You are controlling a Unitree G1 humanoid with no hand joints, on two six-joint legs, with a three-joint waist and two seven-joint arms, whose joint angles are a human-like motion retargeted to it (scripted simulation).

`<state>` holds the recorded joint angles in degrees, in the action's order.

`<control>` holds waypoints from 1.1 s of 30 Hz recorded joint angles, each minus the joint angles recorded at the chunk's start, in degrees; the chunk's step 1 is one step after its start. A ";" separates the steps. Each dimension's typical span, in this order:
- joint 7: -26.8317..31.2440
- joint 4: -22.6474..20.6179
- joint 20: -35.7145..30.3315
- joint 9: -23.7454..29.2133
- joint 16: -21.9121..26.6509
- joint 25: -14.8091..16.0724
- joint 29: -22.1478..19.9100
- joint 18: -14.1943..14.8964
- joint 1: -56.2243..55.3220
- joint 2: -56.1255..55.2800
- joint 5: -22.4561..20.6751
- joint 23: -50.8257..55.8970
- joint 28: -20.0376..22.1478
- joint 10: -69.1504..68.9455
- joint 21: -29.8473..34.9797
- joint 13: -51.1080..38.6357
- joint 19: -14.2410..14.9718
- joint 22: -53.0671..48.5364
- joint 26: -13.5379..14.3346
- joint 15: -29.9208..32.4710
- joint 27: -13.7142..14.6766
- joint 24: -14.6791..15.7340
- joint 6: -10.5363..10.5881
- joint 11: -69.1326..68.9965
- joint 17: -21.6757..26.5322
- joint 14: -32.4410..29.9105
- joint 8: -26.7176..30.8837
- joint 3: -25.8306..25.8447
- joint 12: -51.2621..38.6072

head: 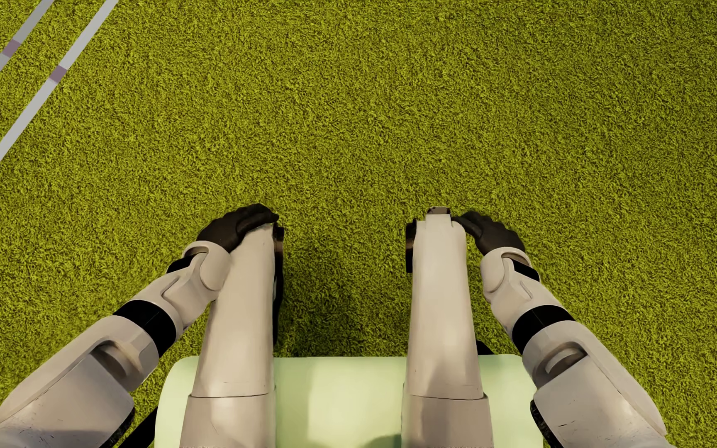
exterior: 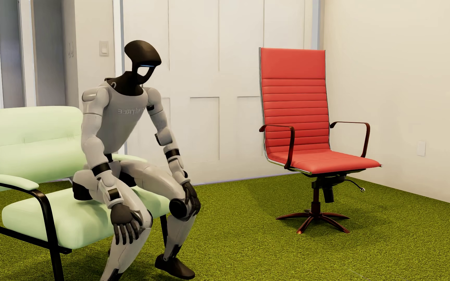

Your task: Take a seat on the light lime chair

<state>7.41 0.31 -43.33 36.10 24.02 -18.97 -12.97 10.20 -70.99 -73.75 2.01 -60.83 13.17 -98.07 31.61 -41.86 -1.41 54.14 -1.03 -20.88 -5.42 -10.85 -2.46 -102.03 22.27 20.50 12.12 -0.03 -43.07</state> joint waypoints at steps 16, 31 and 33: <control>0.38 0.82 2.74 -4.28 -2.27 2.69 3.79 -3.09 4.42 5.13 -0.59 -2.58 -0.96 -7.56 -3.78 7.37 0.45 9.30 -2.37 0.27 -0.73 5.55 0.87 -5.50 -2.22 -0.63 -0.92 0.44 8.42; 0.32 0.26 4.95 -4.95 -2.13 5.52 6.64 -3.83 5.87 6.33 -1.00 -12.40 -3.69 -8.15 -3.55 8.46 -0.30 16.13 -4.43 0.74 -3.94 8.83 0.75 -6.36 -2.44 -1.34 -1.14 0.44 10.40; 0.34 0.22 4.64 -4.83 -2.04 5.56 6.22 -3.91 5.85 6.32 -1.04 -12.25 -3.50 -8.09 -3.44 8.38 -0.34 16.24 -4.41 0.72 -3.74 8.74 0.62 -6.34 -2.43 -1.38 -1.16 0.35 10.07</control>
<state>7.75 0.53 -38.69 31.27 21.98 -13.41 -6.75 6.30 -65.14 -67.43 0.97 -73.09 9.67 -106.16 28.17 -33.48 -1.74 70.38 -5.44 -20.16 -9.17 -2.11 -1.84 -108.37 19.84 19.12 10.96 0.32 -33.00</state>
